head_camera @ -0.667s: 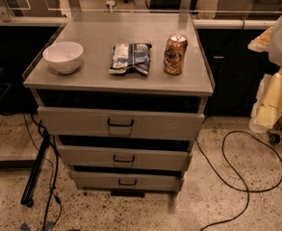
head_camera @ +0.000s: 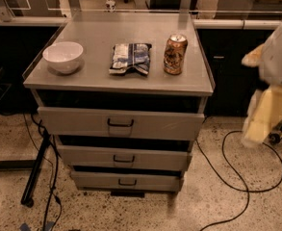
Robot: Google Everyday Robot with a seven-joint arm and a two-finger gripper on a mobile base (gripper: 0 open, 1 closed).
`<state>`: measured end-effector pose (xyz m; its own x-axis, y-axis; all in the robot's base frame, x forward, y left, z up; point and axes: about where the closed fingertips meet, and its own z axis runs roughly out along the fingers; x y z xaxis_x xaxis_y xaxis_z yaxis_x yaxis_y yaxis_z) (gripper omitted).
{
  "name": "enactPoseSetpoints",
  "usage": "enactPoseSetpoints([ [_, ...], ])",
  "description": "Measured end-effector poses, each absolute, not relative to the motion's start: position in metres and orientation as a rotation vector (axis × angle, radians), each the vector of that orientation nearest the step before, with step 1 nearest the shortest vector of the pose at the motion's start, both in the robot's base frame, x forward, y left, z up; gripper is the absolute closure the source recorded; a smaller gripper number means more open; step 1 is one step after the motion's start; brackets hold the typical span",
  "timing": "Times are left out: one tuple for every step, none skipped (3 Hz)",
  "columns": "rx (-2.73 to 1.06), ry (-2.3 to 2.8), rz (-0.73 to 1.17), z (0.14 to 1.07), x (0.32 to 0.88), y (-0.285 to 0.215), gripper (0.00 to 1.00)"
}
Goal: Open bottom drawer
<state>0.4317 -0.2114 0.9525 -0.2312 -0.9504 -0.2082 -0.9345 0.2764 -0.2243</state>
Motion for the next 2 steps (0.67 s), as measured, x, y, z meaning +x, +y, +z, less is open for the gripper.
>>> enactPoseSetpoints([
  [-1.720,2.248,-0.003,0.893,0.422,-0.188,0.00],
  [-1.738,2.260,0.147,0.815,0.418,-0.152,0.00],
])
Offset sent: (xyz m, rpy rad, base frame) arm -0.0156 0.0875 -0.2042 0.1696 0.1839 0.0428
